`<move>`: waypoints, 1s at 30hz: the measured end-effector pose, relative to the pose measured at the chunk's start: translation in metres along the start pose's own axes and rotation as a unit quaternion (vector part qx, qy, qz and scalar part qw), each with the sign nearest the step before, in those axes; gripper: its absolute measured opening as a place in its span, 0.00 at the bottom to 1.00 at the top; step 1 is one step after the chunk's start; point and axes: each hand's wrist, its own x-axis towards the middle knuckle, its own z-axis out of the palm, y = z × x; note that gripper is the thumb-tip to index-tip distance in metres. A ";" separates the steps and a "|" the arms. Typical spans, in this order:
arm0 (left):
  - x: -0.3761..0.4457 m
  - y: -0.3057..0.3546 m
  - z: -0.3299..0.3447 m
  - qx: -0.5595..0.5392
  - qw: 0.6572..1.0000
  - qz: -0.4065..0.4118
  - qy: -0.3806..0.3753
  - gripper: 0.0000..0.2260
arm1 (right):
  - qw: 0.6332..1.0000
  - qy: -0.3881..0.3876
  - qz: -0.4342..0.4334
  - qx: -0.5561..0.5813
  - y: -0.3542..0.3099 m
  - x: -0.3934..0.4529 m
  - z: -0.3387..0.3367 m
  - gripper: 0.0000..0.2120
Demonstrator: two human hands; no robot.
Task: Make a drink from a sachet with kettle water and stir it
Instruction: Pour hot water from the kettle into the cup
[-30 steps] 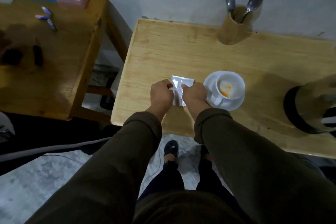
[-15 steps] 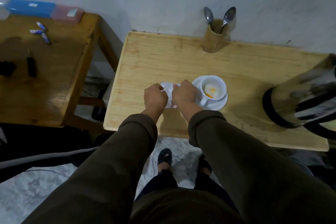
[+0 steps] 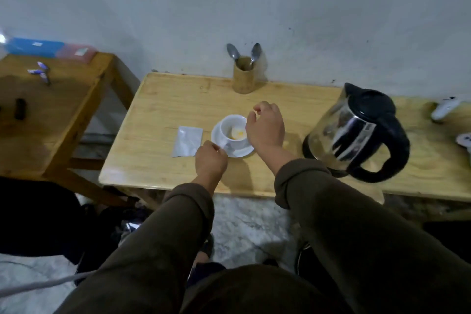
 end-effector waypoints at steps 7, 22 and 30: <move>-0.038 0.020 0.063 -0.002 0.998 0.016 -0.053 0.22 | 0.980 0.150 -0.042 -0.125 0.084 0.001 -0.093 0.11; -0.031 0.027 0.099 0.046 0.996 -0.055 -0.061 0.35 | 0.965 0.214 0.153 -0.021 0.157 -0.011 -0.154 0.25; -0.025 0.021 0.097 0.028 0.997 -0.061 -0.046 0.36 | 0.960 0.147 0.222 0.085 0.170 -0.003 -0.169 0.11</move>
